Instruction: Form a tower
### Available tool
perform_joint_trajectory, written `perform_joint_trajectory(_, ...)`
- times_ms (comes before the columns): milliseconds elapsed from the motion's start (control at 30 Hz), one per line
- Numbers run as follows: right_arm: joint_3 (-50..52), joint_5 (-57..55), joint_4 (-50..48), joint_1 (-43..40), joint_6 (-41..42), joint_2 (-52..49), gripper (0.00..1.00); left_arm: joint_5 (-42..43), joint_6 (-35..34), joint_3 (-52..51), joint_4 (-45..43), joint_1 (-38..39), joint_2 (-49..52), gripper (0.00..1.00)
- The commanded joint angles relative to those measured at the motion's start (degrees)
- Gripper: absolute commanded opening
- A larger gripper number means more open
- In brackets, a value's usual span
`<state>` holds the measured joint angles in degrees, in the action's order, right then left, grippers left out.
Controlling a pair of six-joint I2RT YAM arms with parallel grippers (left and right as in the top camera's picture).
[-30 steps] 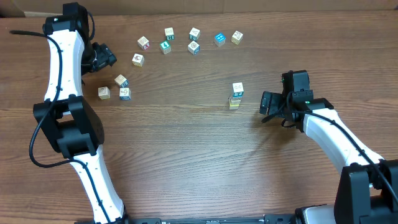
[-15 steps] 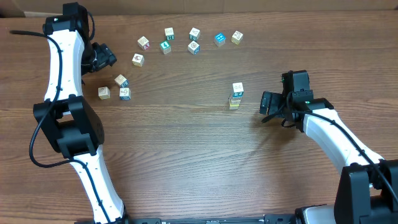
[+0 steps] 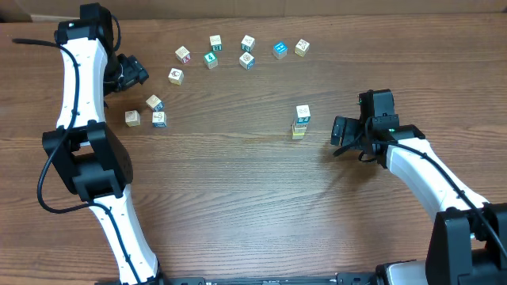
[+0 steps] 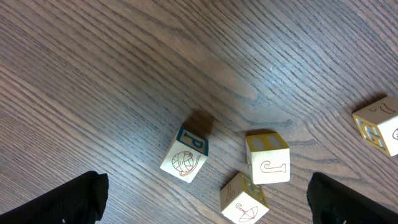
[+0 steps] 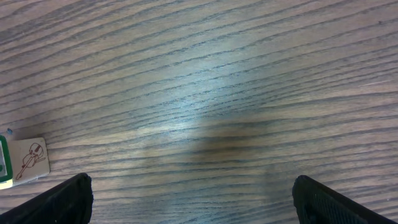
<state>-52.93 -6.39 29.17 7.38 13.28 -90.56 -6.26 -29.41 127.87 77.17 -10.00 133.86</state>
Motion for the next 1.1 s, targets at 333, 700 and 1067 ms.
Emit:
perform_joint_trajectory(333, -0.72, -0.44, -0.31, 0.00, -0.26, 1.09, 1.00, -0.28, 1.29, 1.16, 0.11, 0.28, 0.66, 1.00)
perform_joint_trajectory(700, -0.70, -0.44, -0.31, 0.00, -0.26, 1.09, 1.00, -0.31, 1.29, 1.16, 0.11, 0.31, 0.66, 1.00)
perform_joint_trajectory(1067, 3.23, -0.44, -0.35, 0.00, -0.26, 1.22, 1.00, -0.31, 1.29, 1.16, 0.11, 0.28, 0.66, 1.00)
